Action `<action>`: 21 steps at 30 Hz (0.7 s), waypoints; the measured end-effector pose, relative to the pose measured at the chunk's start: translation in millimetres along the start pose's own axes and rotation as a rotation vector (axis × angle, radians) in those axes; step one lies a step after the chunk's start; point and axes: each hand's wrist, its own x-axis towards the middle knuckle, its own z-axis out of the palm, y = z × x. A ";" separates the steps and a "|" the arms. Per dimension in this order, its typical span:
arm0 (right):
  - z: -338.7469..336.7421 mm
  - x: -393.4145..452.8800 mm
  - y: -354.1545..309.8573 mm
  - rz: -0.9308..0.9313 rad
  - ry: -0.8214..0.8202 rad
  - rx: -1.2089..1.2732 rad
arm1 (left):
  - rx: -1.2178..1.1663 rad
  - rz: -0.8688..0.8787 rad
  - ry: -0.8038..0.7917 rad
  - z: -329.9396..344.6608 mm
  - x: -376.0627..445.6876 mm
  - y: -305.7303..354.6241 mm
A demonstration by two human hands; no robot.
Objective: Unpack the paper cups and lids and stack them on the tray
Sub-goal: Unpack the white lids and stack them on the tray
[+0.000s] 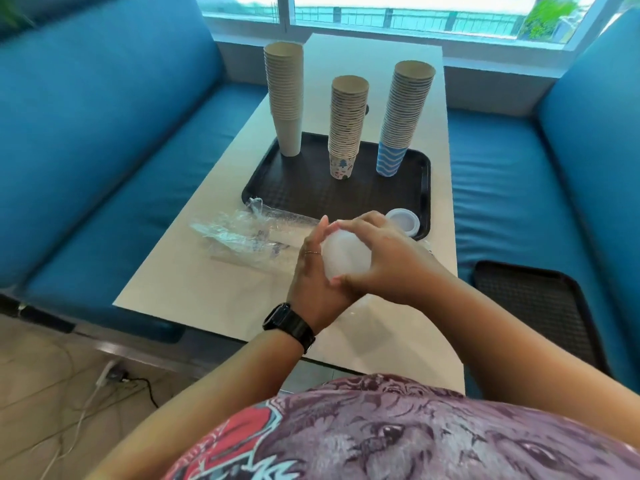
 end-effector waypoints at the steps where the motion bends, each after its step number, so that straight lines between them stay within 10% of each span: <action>1: -2.2 1.3 0.4 -0.006 -0.002 -0.001 | -0.001 -0.003 0.014 1.2 -0.4 2.9; 21: -36.2 23.9 36.8 0.026 0.160 0.459 | 0.029 -0.077 0.104 8.9 3.0 15.9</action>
